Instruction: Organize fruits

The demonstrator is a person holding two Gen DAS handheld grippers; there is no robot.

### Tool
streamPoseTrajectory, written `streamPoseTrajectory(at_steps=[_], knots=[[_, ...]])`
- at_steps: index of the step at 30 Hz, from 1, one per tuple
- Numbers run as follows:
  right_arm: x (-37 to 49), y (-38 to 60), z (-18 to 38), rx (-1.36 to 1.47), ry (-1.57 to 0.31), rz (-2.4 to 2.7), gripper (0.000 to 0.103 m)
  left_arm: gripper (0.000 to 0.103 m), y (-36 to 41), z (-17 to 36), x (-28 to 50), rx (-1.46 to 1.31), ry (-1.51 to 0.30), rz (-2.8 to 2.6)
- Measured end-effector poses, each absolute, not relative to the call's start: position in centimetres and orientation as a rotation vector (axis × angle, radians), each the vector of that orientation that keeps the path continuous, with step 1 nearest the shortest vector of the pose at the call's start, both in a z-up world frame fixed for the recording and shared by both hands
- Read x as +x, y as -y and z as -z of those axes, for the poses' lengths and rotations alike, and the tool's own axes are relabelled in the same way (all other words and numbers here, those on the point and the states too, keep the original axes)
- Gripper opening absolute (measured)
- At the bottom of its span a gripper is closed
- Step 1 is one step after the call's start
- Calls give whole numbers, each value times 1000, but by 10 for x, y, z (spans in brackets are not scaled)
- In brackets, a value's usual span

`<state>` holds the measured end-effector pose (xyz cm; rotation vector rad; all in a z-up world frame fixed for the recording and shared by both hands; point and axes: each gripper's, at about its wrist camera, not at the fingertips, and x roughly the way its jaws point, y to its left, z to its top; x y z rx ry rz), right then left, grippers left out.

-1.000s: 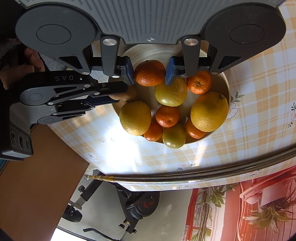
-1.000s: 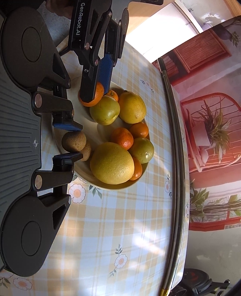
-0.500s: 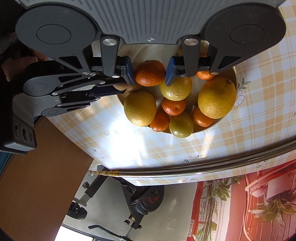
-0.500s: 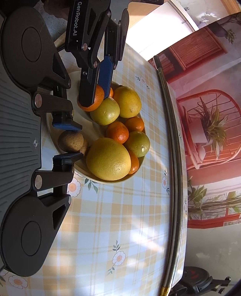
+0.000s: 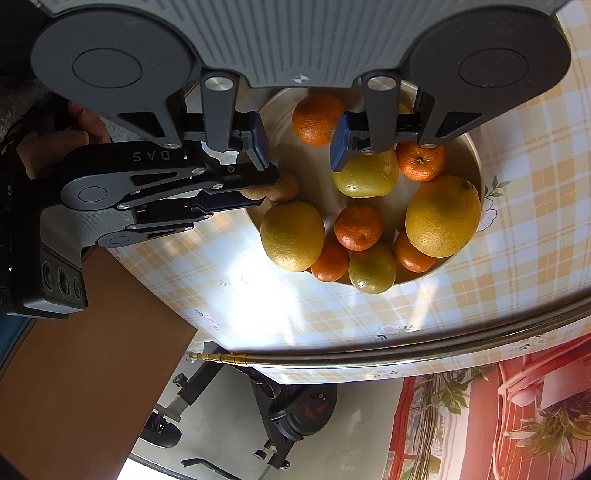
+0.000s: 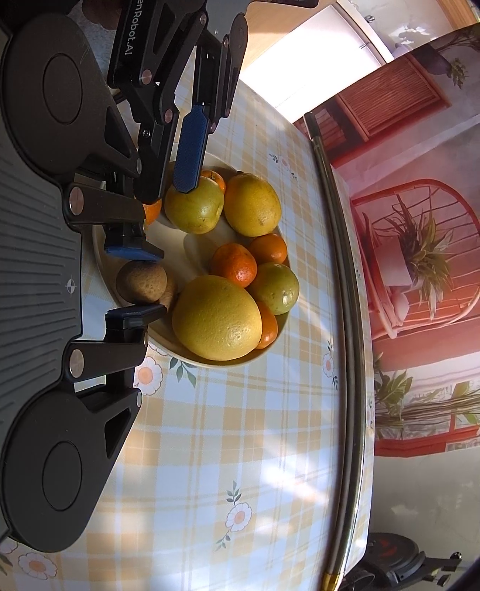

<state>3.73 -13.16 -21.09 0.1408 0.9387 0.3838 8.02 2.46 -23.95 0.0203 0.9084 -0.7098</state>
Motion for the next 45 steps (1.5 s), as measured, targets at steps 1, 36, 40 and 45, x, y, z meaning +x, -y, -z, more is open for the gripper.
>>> streamPoseTrajectory(at_steps=[1,36,40,45], knots=[[37,131,211,141,-939,-384,23,38,-25,239,80,19,-906,708],[30,134,113,84,-695,-251,103,95,-77,127,73,-37,-526,426],[28,144,77,119,-617,-229,103,99,-76,98,67,-36,-453,376],[19,154,35,141,-504,-182,103,103,-76,64,58,-77,-373,370]])
